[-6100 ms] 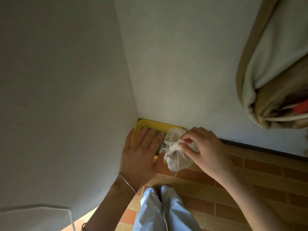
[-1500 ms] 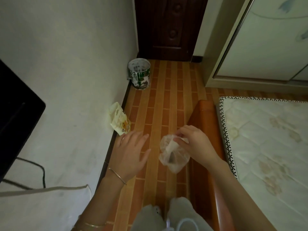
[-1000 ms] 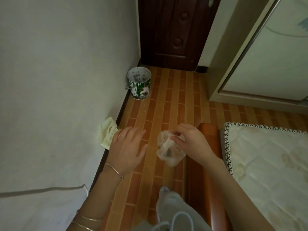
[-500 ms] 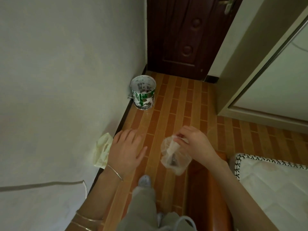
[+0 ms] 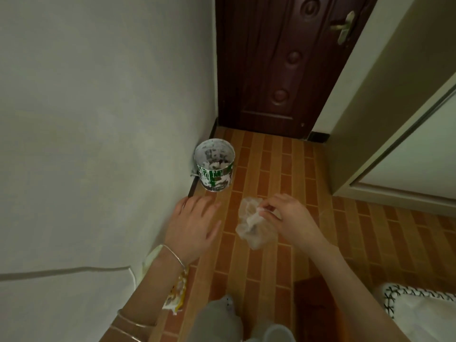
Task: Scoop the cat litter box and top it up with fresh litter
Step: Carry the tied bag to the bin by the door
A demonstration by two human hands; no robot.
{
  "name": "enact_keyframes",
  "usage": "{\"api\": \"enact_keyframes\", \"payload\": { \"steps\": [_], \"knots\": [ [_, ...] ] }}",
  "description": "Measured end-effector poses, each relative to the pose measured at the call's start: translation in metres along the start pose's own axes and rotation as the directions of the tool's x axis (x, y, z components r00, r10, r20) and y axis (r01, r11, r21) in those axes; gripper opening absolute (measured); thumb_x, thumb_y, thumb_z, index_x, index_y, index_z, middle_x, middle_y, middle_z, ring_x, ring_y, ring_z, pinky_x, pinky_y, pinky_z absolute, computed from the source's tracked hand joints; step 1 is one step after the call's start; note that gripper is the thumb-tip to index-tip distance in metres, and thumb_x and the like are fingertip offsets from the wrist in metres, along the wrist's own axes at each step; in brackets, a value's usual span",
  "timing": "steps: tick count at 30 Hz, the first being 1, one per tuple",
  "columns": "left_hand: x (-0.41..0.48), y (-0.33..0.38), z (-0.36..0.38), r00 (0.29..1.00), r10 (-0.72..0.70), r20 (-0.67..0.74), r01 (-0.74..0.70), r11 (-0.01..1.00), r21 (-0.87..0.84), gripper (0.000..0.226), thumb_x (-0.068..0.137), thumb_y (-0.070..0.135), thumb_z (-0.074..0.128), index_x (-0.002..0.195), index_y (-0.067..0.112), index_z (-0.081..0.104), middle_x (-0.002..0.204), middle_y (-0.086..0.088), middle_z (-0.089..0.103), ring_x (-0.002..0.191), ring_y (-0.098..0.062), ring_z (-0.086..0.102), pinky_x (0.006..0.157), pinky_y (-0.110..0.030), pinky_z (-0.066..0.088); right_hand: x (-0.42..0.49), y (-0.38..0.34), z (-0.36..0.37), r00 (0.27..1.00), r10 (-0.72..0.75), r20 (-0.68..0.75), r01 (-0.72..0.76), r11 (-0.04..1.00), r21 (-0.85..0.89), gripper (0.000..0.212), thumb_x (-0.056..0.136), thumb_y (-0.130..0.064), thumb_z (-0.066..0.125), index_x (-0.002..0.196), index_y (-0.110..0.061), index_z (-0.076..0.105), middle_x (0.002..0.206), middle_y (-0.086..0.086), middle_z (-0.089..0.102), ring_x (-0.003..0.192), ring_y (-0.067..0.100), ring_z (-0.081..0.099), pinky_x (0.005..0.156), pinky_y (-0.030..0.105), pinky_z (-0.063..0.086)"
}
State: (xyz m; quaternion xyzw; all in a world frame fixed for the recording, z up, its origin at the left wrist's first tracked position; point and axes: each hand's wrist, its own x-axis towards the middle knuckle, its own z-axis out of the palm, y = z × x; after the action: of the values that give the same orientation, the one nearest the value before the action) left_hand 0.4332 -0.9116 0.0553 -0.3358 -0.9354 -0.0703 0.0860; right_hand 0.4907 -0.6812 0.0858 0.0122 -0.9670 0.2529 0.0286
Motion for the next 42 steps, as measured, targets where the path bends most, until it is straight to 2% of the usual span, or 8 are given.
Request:
{"api": "enact_keyframes", "payload": {
  "steps": [8, 13, 16, 20, 24, 32, 37, 42],
  "knots": [
    [0.061, -0.037, 0.020, 0.998, -0.045, 0.035, 0.046, 0.999, -0.019, 0.041, 0.088, 0.041, 0.037, 0.109, 0.017, 0.064, 0.112, -0.003, 0.064, 0.106, -0.026, 0.058, 0.093, -0.047, 0.045, 0.084, 0.016, -0.001, 0.999, -0.010, 0.030, 0.010, 1.000, 0.005, 0.012, 0.087, -0.024, 0.061, 0.096, -0.018, 0.065, 0.090, -0.009, 0.059, 0.086, 0.008, 0.053, 0.076, 0.025, 0.043],
    [0.104, -0.051, 0.043, 0.996, -0.082, 0.035, 0.083, 0.996, -0.018, 0.040, 0.088, 0.041, 0.038, 0.107, 0.018, 0.064, 0.110, -0.004, 0.065, 0.105, -0.028, 0.059, 0.093, -0.048, 0.045, 0.139, 0.042, -0.002, 0.996, -0.041, 0.083, 0.039, 0.999, 0.029, 0.013, 0.088, -0.027, 0.059, 0.096, -0.020, 0.065, 0.090, -0.012, 0.058, 0.086, 0.006, 0.053, 0.080, 0.028, 0.044],
    [0.139, -0.060, 0.054, 0.992, -0.122, 0.031, 0.123, 0.992, -0.005, 0.039, 0.085, 0.041, 0.041, 0.112, 0.020, 0.060, 0.112, -0.004, 0.064, 0.107, -0.028, 0.058, 0.095, -0.047, 0.042, 0.178, 0.060, -0.006, 0.991, -0.076, 0.111, 0.069, 0.995, 0.066, 0.014, 0.088, -0.027, 0.059, 0.096, -0.018, 0.066, 0.092, -0.008, 0.060, 0.086, 0.008, 0.054, 0.078, 0.029, 0.047],
    [0.192, -0.068, 0.059, 0.981, -0.195, -0.002, 0.195, 0.981, 0.004, 0.042, 0.085, 0.043, 0.041, 0.112, 0.020, 0.064, 0.112, -0.003, 0.065, 0.106, -0.026, 0.057, 0.094, -0.044, 0.040, 0.238, 0.084, -0.018, 0.984, -0.134, 0.114, 0.121, 0.986, 0.115, 0.011, 0.088, -0.026, 0.061, 0.093, -0.018, 0.065, 0.089, -0.007, 0.060, 0.085, 0.009, 0.054, 0.074, 0.030, 0.048],
    [0.241, -0.071, 0.063, 0.971, -0.240, 0.017, 0.239, 0.971, 0.021, 0.043, 0.083, 0.042, 0.041, 0.111, 0.020, 0.065, 0.109, -0.002, 0.066, 0.104, -0.027, 0.060, 0.092, -0.044, 0.045, 0.292, 0.105, -0.032, 0.975, -0.181, 0.129, 0.165, 0.978, 0.126, 0.014, 0.090, -0.028, 0.057, 0.093, -0.017, 0.065, 0.089, -0.009, 0.057, 0.084, 0.009, 0.053, 0.072, 0.025, 0.043],
    [0.316, -0.070, 0.089, 0.937, -0.345, 0.062, 0.346, 0.938, -0.019, 0.045, 0.085, 0.043, 0.037, 0.113, 0.020, 0.064, 0.110, -0.001, 0.066, 0.105, -0.026, 0.060, 0.092, -0.042, 0.046, 0.379, 0.157, -0.037, 0.932, -0.288, 0.222, 0.269, 0.957, 0.110, 0.011, 0.088, -0.024, 0.060, 0.090, -0.015, 0.065, 0.086, -0.008, 0.057, 0.082, 0.010, 0.052, 0.070, 0.023, 0.039],
    [0.343, -0.088, 0.106, 0.921, -0.374, 0.104, 0.378, 0.925, -0.020, 0.045, 0.086, 0.042, 0.037, 0.116, 0.021, 0.063, 0.113, -0.001, 0.065, 0.107, -0.026, 0.059, 0.093, -0.039, 0.041, 0.421, 0.174, -0.026, 0.914, -0.302, 0.272, 0.285, 0.953, 0.101, 0.014, 0.090, -0.025, 0.056, 0.097, -0.016, 0.064, 0.090, -0.012, 0.052, 0.086, 0.007, 0.050, 0.064, 0.007, 0.029],
    [0.373, -0.122, 0.126, 0.911, -0.389, 0.138, 0.397, 0.917, -0.036, 0.046, 0.087, 0.042, 0.036, 0.118, 0.021, 0.062, 0.116, -0.004, 0.064, 0.110, -0.027, 0.058, 0.095, -0.044, 0.044, 0.469, 0.180, -0.012, 0.899, -0.308, 0.311, 0.301, 0.951, 0.072, 0.018, 0.092, -0.028, 0.053, 0.096, -0.014, 0.064, 0.094, -0.003, 0.058, 0.087, 0.010, 0.051, 0.064, 0.014, 0.031]
  ]
}}
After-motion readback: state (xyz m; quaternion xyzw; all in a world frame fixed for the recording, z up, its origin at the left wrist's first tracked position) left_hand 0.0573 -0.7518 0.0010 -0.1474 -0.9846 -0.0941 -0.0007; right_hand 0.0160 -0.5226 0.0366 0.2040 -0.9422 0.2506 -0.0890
